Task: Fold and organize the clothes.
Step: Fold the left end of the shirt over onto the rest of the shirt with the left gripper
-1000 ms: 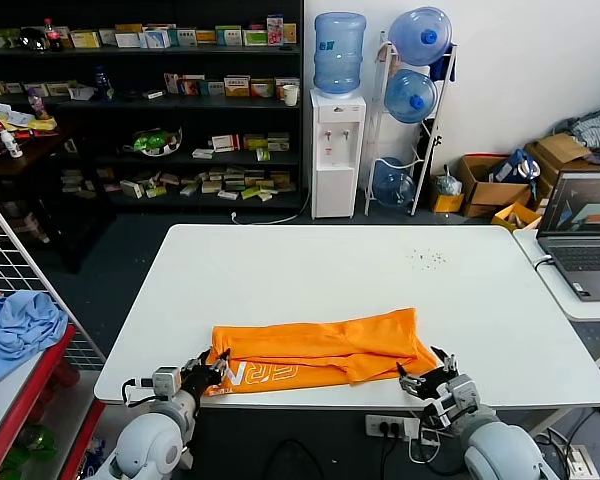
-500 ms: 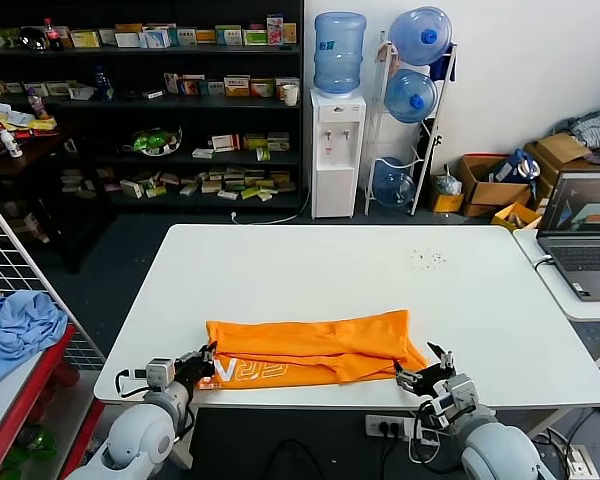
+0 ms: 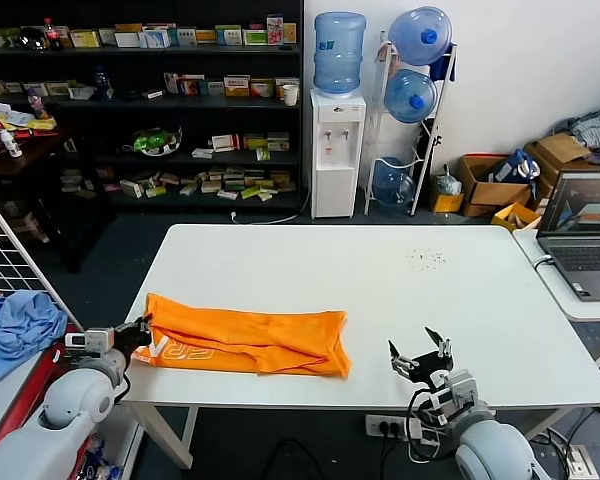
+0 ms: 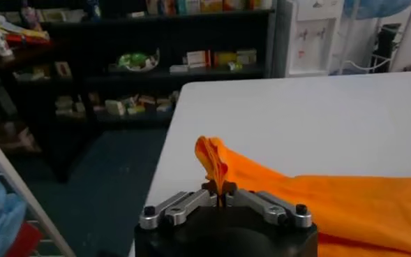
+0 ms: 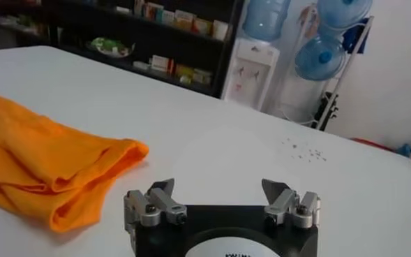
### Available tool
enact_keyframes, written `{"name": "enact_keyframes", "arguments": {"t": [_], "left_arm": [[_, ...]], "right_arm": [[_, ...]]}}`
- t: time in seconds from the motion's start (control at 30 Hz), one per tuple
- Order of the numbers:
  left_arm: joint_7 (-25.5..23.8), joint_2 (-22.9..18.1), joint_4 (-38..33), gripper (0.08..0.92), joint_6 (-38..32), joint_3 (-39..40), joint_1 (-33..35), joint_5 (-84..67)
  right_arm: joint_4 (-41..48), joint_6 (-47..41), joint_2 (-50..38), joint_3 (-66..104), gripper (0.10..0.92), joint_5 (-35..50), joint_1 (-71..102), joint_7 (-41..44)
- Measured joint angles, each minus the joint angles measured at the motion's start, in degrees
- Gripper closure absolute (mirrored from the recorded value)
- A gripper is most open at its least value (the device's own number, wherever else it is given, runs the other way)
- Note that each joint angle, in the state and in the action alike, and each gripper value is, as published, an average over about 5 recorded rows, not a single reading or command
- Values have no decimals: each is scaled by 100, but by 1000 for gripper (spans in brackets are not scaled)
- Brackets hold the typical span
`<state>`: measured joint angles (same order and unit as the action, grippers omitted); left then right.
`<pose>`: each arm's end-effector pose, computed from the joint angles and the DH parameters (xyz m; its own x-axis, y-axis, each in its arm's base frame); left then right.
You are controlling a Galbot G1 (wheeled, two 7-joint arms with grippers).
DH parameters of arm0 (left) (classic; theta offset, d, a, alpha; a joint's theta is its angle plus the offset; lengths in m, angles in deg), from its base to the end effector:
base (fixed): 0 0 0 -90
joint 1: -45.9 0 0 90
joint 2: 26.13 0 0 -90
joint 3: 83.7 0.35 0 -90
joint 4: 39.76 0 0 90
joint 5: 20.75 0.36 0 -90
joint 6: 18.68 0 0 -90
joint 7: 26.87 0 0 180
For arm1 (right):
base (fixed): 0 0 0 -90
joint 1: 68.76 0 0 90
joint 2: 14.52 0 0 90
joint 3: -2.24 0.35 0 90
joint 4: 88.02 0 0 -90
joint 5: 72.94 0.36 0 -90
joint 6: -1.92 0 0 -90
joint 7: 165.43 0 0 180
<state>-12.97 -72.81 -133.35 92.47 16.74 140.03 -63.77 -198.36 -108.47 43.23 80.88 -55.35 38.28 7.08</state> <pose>0.3321 0.1773 -0.3076 -0.8702 -0.0808 0.4860 -0.0366 0.9943 0.0997 0.2503 -0.0638 -0.3127 -0.9073 -0.1379 0.3971 -0.2344 0.9502 -0.2054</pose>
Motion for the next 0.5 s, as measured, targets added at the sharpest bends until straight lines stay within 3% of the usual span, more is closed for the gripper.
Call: {"name": "enact_keyframes", "arguments": {"t": [0.23, 0.5], "left_arm": [[180, 228, -469, 881, 178, 8, 87, -220], [581, 6, -1281, 881, 323, 481, 167, -590]], "right_arm": [[103, 132, 90, -39, 203, 26, -37, -142], [225, 257, 146, 5, 203, -17, -48, -246]]}}
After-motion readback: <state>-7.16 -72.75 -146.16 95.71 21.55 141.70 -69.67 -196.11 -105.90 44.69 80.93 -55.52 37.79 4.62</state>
